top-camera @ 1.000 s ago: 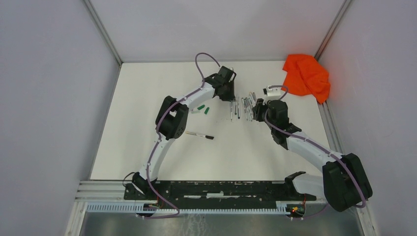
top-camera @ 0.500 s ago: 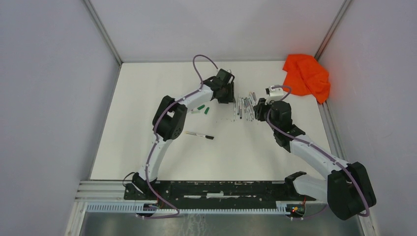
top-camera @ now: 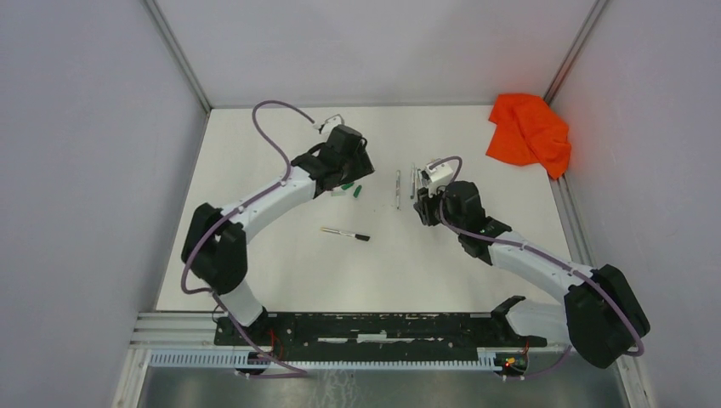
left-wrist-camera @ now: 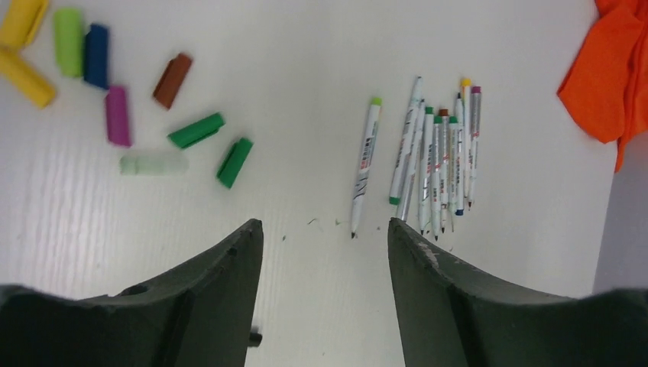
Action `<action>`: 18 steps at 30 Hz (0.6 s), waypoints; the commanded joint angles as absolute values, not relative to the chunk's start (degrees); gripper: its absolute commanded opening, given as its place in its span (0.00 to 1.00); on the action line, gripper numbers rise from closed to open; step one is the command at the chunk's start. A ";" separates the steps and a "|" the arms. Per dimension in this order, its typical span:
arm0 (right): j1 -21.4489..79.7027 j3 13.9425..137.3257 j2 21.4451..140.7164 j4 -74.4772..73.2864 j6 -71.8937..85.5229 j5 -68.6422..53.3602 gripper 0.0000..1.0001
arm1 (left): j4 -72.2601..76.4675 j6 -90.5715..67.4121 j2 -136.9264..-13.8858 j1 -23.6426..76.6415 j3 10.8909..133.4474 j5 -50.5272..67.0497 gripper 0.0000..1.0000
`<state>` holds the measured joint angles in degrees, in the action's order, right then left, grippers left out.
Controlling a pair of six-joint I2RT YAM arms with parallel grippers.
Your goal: Open the pen caps
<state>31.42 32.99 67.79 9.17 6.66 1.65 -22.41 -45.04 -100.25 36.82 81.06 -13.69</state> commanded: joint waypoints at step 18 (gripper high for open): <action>35.98 34.81 70.82 12.42 5.95 1.11 0.38 | -41.86 -92.80 -89.25 33.58 61.89 -20.36 0.87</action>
<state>35.62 33.74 71.09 9.47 6.11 1.30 -36.99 -83.74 -88.44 33.52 60.20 -20.03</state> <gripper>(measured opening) 0.379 0.900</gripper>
